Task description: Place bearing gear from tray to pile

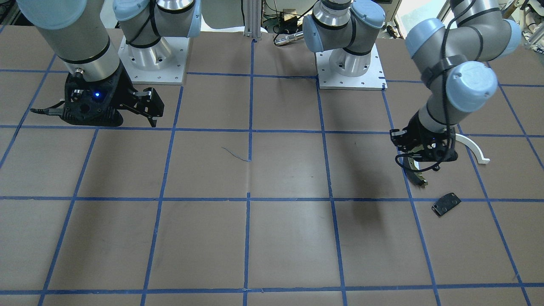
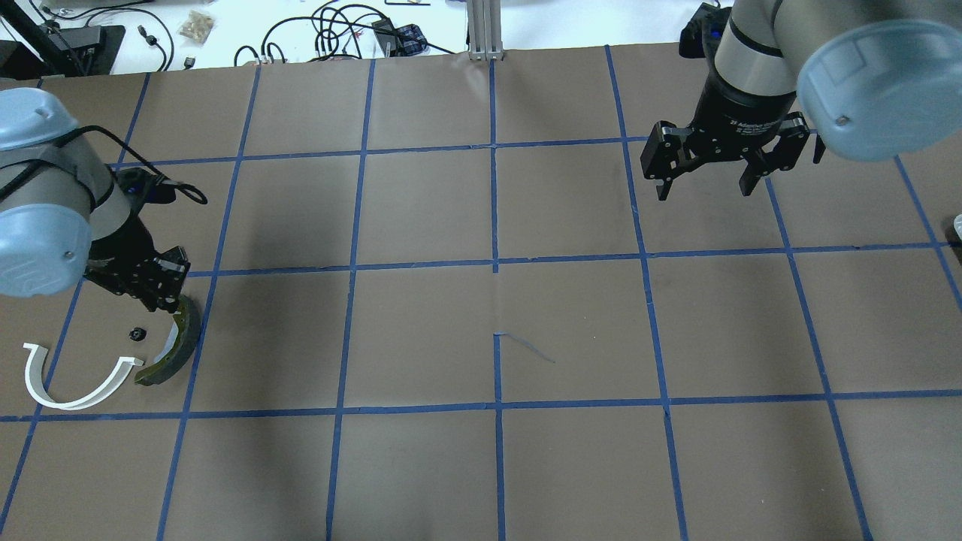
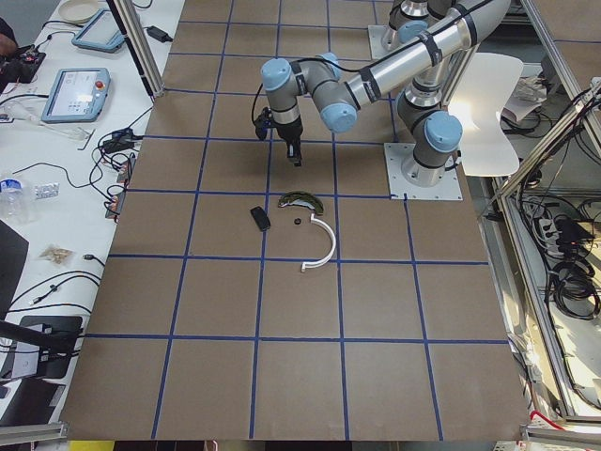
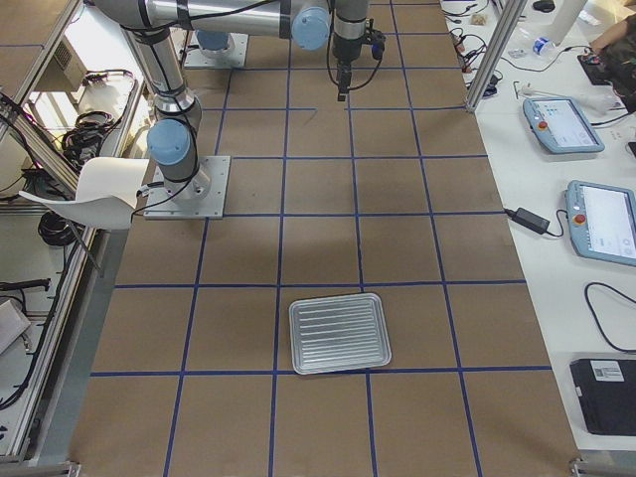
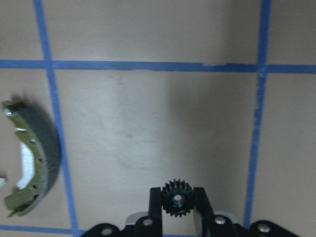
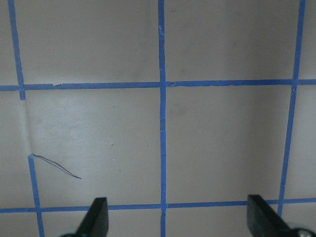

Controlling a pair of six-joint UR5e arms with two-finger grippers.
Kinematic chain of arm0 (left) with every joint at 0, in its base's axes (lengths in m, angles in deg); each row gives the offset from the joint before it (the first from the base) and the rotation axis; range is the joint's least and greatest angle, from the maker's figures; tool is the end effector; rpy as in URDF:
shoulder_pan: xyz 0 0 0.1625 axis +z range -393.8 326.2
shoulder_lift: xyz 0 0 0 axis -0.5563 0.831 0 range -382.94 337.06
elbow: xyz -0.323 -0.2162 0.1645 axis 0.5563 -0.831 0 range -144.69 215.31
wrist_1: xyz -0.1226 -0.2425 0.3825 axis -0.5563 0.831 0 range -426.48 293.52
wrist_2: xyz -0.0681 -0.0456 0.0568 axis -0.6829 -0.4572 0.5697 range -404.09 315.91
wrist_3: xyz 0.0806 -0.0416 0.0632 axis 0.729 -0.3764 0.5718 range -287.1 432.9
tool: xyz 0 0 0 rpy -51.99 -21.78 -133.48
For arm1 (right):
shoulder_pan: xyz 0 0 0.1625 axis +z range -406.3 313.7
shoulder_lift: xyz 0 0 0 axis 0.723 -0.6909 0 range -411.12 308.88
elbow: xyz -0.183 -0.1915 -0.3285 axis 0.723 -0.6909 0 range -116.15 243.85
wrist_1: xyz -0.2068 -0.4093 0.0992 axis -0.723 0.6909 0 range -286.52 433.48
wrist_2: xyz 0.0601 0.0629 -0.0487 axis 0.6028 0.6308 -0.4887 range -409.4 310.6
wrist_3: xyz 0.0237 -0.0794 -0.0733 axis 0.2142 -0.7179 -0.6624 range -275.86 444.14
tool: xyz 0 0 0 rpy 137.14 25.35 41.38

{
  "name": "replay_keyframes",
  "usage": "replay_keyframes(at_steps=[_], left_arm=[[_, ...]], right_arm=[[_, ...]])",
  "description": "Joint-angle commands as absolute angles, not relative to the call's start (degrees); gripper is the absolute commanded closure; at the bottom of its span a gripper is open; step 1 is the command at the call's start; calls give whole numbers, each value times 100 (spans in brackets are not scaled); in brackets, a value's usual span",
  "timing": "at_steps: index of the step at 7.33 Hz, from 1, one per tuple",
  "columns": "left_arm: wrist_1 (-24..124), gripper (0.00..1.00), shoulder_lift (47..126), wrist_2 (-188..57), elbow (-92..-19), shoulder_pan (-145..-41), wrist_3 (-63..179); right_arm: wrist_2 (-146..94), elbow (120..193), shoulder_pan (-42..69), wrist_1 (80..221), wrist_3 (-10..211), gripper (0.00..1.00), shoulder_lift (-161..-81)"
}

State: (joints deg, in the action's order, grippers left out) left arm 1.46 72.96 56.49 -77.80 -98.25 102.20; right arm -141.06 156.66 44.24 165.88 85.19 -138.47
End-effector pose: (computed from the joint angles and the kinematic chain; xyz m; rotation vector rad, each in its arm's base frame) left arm 0.1235 -0.5203 0.2443 0.1156 3.0176 0.2914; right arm 0.1353 -0.5598 0.4255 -0.0126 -3.1107 -0.0823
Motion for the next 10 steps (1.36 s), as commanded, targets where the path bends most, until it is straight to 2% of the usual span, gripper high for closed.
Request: replay_keyframes(at_steps=[1,2,5,6,7,8,10], left_arm=[[-757,100,7636,5655,-8017,-8902,11532],[-1343,100,7811,5489,-8131,-8595,11892],[-1480,100,8199,5268,-8080,-8240,11975],[-1489,95,8252,5277,-8062,-8214,11975],[-1489,26,8270,5259,-8071,-8223,11975],[-1481,0,8253,5224,-8062,-8223,11958],[-1402,0,8148,5233,-7984,-8301,11879]], right_arm=[[-14098,15667,4423,16629,8519,0,-13848],[-14107,15667,4414,16647,8519,0,-13848],[-14133,15667,4405,16656,8519,0,-13848],[-14142,15667,4405,16656,8519,0,-13848],[-14142,15667,4405,16656,8519,0,-13848],[-14142,15667,4405,16656,8510,0,-13848],[-14160,15667,4405,16656,8510,0,-13848]])
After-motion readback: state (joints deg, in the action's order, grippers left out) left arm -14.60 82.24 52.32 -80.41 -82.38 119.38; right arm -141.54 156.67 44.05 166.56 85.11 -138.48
